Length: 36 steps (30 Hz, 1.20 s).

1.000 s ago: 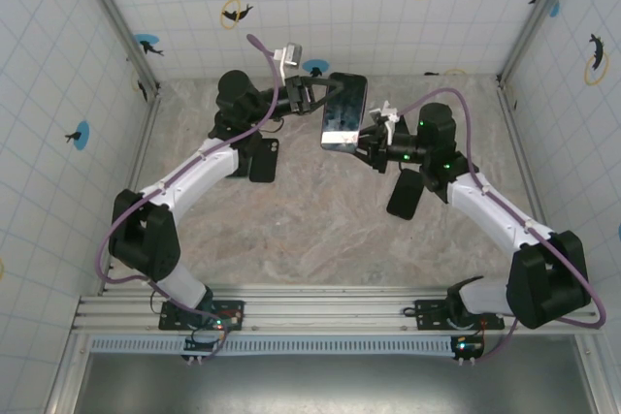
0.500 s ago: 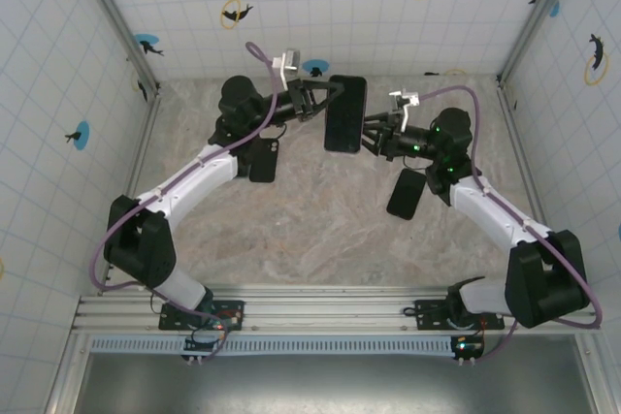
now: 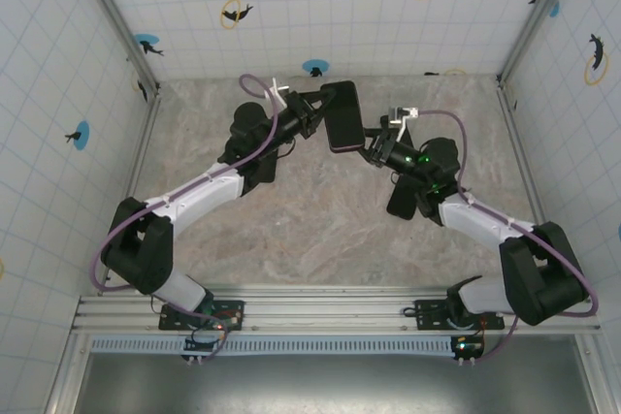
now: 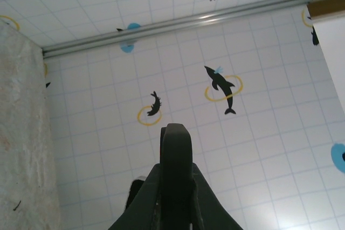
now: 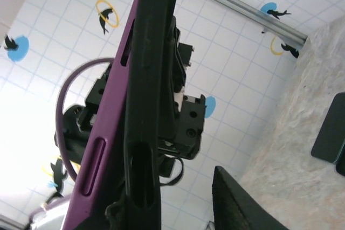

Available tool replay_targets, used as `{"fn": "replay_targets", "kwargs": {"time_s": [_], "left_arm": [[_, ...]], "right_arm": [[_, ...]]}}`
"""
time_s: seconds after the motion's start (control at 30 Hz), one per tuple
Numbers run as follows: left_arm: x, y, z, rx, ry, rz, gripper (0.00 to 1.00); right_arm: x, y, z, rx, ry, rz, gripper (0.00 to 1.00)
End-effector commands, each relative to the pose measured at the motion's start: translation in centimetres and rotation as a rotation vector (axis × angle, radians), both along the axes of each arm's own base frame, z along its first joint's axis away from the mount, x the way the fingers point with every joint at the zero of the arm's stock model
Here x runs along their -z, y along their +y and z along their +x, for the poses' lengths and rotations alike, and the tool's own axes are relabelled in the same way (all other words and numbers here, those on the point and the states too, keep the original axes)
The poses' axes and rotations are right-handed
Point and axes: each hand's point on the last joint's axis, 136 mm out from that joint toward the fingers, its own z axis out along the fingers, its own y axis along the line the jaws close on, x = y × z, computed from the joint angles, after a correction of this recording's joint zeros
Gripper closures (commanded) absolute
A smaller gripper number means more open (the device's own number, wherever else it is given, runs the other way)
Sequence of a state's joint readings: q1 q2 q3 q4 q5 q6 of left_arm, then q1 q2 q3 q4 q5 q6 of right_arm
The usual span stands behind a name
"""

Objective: Take the phone out of the phone case

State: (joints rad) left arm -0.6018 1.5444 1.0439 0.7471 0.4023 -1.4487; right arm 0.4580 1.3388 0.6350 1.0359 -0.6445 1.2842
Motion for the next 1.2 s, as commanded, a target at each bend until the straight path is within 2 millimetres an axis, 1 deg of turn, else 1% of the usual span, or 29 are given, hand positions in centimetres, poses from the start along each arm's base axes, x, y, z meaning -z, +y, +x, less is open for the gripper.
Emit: {"fn": "replay_targets", "kwargs": {"time_s": [0.0, 0.13, 0.23, 0.27, 0.37, 0.47, 0.57, 0.63, 0.77, 0.83, 0.93, 1.03, 1.1, 1.13, 1.17], "left_arm": [[0.1, 1.0, 0.7, -0.082, 0.021, -0.023, 1.00], [0.6, 1.0, 0.7, -0.082, 0.036, -0.011, 1.00], [1.2, 1.1, 0.8, -0.095, 0.048, 0.036, 1.00], [1.4, 1.2, 0.8, -0.100, 0.053, 0.051, 0.92], [1.6, 1.2, 0.8, -0.098, 0.059, 0.062, 0.88], [1.8, 1.0, 0.9, -0.089, 0.064, 0.078, 0.78], [2.1, 0.9, 1.0, -0.082, 0.073, 0.085, 0.63], [2.3, 0.8, 1.0, -0.077, 0.080, 0.096, 0.58], [2.9, 1.0, 1.1, -0.085, 0.096, 0.148, 0.37], [3.3, 1.1, 0.9, -0.085, 0.110, 0.166, 0.31], [3.8, 1.8, 0.4, -0.098, 0.134, 0.170, 0.30], [4.8, 2.6, -0.3, -0.125, 0.186, 0.183, 0.29], [4.6, 3.0, -0.9, -0.146, 0.193, 0.179, 0.29], [4.0, 3.0, -1.2, -0.153, 0.189, 0.167, 0.29], [4.9, 3.2, -1.7, -0.162, 0.210, 0.175, 0.28]], "right_arm": [[-3.3, -0.7, -1.3, 0.010, -0.071, 0.125, 0.73], [-3.4, -1.0, -0.9, 0.029, -0.052, 0.145, 0.81], [-3.6, -1.2, -0.6, 0.035, -0.048, 0.160, 0.87], [-3.6, -1.3, -0.5, 0.040, -0.043, 0.162, 0.89], [-3.7, -1.6, -0.4, 0.052, -0.035, 0.180, 0.94], [-3.7, -1.6, -0.1, 0.055, -0.033, 0.180, 0.96], [-3.7, -1.7, 0.1, 0.058, -0.028, 0.191, 0.97], [-3.8, -1.7, 0.3, 0.061, -0.029, 0.193, 0.98], [-3.7, -1.6, 0.9, 0.080, -0.039, 0.178, 0.98], [-3.7, -1.7, 1.3, 0.095, -0.046, 0.171, 0.99], [-3.7, -1.9, 2.0, 0.130, -0.059, 0.164, 0.99], [-3.6, -2.3, 3.0, 0.181, -0.062, 0.159, 0.99], [-3.6, -2.5, 3.6, 0.218, -0.069, 0.157, 1.00], [-3.6, -2.7, 3.9, 0.239, -0.070, 0.158, 1.00], [-3.5, -3.0, 4.3, 0.269, -0.068, 0.160, 1.00]]}}
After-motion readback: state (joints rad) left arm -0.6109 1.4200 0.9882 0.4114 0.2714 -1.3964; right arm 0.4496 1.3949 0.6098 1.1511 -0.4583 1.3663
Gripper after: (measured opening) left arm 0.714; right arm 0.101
